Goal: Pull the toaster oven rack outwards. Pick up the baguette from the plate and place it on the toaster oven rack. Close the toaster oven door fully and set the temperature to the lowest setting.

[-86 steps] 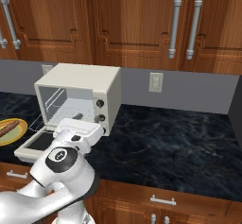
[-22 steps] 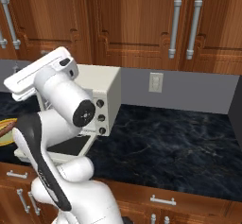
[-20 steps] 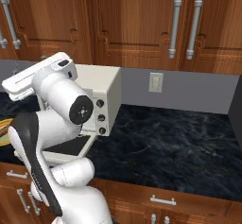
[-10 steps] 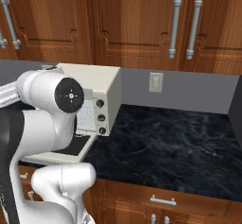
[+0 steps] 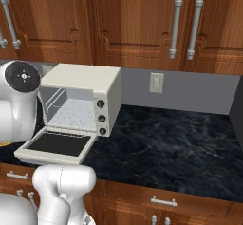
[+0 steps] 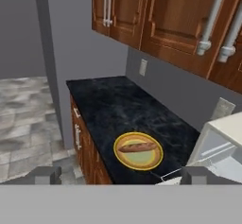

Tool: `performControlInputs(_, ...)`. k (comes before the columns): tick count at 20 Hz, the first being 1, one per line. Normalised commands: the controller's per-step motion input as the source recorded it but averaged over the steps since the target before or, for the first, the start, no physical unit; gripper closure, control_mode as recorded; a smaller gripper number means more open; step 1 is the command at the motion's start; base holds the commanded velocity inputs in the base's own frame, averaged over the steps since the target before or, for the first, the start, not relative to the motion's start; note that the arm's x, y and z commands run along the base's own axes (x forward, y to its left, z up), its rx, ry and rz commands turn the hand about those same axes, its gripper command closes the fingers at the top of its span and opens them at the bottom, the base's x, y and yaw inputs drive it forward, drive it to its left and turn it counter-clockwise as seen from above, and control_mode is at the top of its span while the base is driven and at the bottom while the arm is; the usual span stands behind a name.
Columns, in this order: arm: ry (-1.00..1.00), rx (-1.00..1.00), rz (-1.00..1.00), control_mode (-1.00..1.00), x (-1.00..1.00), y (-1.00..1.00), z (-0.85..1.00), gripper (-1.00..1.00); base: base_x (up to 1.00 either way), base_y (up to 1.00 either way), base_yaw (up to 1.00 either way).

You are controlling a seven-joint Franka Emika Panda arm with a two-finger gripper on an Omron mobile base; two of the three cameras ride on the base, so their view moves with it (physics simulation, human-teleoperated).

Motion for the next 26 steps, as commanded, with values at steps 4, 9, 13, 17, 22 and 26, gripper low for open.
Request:
performControlInputs(4, -0.01, -0.15, 0.00, -1.00, -0.08, 0.19, -0.16, -1.00, 0.00, 0.00, 0.00)
performControlInputs(9, 0.04, -0.16, -0.05, -1.00, -0.01, 0.32, -0.20, -1.00, 0.00, 0.00, 0.00)
performControlInputs(13, 0.17, -0.10, -0.26, -1.00, 0.00, 0.49, -0.20, -1.00, 0.00, 0.00, 0.00)
performControlInputs(17, 0.23, 0.00, -0.33, -1.00, -0.01, 0.12, -0.15, -1.00, 0.00, 0.00, 0.00)
performControlInputs(22, 0.21, 0.02, -0.40, -1.00, -0.08, 0.00, -0.14, -1.00, 0.00, 0.00, 0.00)
performControlInputs(26, 0.13, 0.01, -0.41, -1.00, -0.07, 0.07, -0.19, -1.00, 0.00, 0.00, 0.00)
